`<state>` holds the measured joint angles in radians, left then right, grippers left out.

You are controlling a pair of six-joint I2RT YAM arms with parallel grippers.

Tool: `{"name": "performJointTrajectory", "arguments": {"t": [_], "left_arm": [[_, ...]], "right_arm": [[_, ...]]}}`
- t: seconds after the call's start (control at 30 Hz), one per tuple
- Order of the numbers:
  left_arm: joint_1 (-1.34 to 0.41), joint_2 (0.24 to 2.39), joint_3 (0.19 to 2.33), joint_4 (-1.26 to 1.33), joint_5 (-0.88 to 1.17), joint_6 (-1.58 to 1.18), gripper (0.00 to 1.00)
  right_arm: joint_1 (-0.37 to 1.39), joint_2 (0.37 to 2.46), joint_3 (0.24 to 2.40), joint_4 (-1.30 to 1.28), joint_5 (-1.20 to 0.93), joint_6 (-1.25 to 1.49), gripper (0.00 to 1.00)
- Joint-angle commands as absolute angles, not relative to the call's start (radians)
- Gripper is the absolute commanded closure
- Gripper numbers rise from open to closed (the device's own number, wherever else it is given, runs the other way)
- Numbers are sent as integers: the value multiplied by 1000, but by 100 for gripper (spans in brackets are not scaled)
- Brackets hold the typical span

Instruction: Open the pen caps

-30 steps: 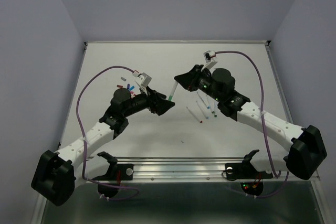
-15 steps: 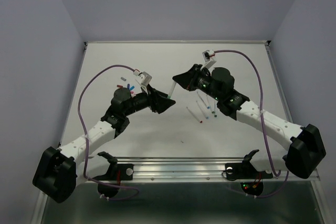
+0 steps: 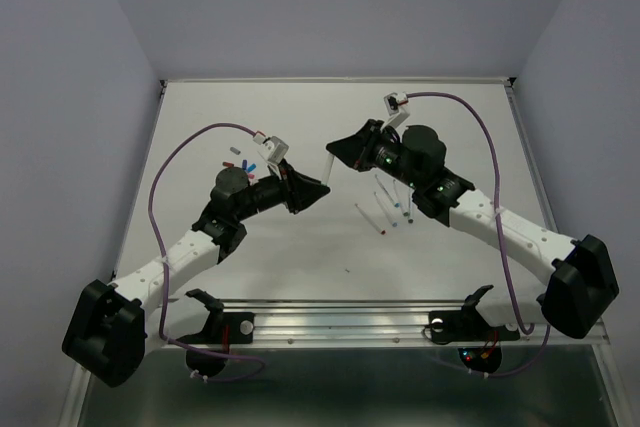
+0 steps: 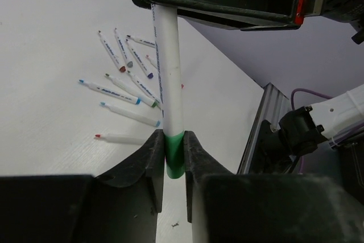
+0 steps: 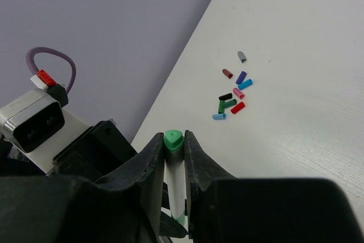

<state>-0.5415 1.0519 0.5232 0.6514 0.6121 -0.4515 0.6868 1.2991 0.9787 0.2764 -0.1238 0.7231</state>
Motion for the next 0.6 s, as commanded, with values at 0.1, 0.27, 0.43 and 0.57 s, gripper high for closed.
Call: {"name": "performJointTrajectory", "arguments": {"t": [0.1, 0.27, 0.43, 0.57], "left_arm": [[-548, 1029, 526, 700, 637, -453, 100], [-548, 1005, 491, 680, 643, -480, 100], [-548, 973, 442, 629, 618, -495, 100], [-548, 966, 407, 629, 624, -525, 100]], "right_arm": [[669, 1307, 1043, 341, -63, 717, 99], [600, 1321, 1078, 334, 41, 640, 99], [438, 1368, 1124, 331, 90, 634, 99], [339, 1402, 1161, 331, 89, 641, 99]]}}
